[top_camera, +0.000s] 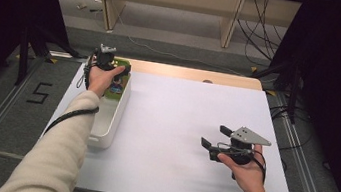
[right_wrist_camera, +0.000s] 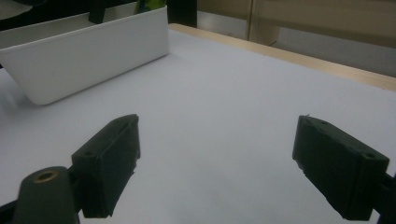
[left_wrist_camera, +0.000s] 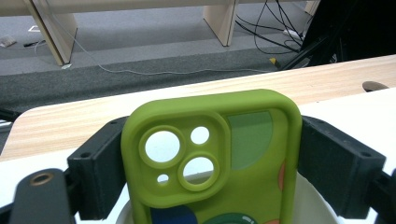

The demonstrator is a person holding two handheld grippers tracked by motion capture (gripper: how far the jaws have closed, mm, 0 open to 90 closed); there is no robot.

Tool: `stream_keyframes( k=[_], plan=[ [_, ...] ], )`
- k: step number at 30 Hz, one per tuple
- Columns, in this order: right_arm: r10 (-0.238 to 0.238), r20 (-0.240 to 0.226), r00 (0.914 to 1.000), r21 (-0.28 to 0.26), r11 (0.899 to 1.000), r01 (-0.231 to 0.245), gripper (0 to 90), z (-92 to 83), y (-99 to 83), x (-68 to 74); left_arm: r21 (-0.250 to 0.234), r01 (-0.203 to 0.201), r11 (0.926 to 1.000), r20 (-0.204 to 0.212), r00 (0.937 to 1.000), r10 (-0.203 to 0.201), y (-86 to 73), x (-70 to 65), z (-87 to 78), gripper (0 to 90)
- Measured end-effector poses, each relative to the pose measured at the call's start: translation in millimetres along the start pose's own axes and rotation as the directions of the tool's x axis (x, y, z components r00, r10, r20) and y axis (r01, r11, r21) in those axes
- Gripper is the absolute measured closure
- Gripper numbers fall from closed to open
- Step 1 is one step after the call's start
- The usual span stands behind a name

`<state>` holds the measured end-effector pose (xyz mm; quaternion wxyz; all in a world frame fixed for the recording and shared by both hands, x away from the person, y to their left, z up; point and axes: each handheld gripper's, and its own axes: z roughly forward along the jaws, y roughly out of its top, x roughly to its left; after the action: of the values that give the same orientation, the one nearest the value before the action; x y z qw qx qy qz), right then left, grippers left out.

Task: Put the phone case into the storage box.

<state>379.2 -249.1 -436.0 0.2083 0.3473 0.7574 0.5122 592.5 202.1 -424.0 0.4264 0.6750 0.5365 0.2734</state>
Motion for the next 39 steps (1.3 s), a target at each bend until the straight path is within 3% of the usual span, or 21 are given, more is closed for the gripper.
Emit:
stream_keyframes(
  k=[21,39],
  plan=[
    [0.0,0.0,1.0,0.001,1.0,0.0,16.0,0.3,-0.1,0.1,-0.021,-0.015,0.9997,0.004,0.9999,0.015,3.9,-1.0,-2.0,5.9],
    [-0.001,0.003,1.0,0.002,1.0,0.001,16.0,0.8,-0.3,-0.1,-0.059,-0.03,0.9978,0.011,0.9995,0.031,13.7,-4.2,-21.0,4.4]
  ],
)
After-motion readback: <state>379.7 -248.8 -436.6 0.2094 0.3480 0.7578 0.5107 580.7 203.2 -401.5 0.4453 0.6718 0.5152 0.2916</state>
